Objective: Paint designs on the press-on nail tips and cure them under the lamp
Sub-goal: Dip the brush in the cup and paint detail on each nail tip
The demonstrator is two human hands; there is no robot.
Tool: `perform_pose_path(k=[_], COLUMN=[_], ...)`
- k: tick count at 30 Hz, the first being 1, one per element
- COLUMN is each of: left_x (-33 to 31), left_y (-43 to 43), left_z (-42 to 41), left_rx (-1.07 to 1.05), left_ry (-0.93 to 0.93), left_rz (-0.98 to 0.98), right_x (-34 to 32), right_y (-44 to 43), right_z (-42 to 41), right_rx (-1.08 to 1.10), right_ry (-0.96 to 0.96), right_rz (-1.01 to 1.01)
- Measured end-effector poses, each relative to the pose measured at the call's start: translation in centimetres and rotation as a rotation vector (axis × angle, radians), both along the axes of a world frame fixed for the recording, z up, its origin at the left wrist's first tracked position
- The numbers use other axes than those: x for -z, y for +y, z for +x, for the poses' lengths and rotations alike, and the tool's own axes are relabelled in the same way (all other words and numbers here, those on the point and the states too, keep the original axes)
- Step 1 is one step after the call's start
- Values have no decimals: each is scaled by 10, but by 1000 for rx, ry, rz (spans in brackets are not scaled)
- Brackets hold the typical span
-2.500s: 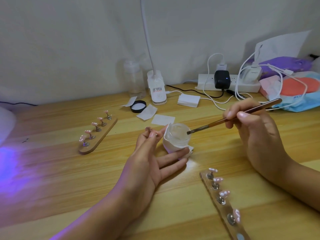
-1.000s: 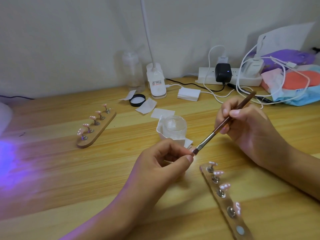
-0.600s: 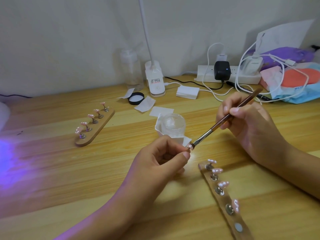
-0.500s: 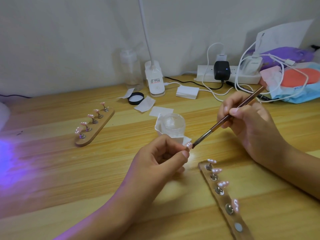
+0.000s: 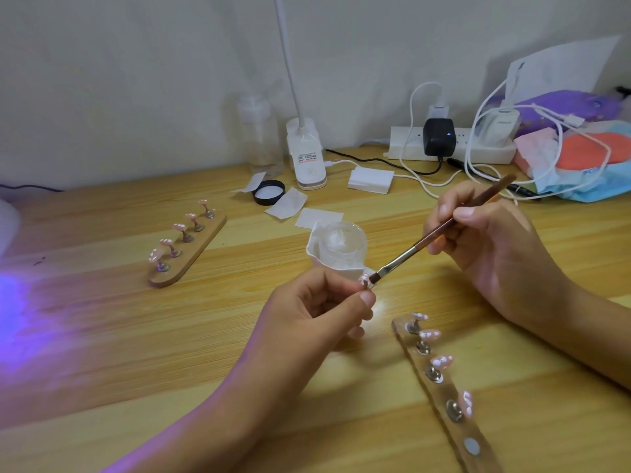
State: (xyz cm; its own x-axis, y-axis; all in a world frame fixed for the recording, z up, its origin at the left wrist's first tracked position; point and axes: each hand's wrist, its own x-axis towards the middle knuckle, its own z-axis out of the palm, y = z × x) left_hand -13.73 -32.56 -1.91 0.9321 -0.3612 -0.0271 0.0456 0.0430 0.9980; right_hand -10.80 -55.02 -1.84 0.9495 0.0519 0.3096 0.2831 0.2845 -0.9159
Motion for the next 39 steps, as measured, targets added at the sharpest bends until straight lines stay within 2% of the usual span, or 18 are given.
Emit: perform_pose_path(k=[17, 25, 39], left_x=[4, 4, 4], left_y=[0, 1, 1], left_z=[0, 0, -1], left_rx=[4, 19, 18], left_ry=[-65, -102, -129], left_rz=[46, 59, 129], right_x=[-1, -7, -7], right_y=[5, 2, 12], right_z=[-3, -1, -8], right_rx=[67, 105, 81], right_ry=[-49, 107, 91], right_rz=[-116, 75, -68])
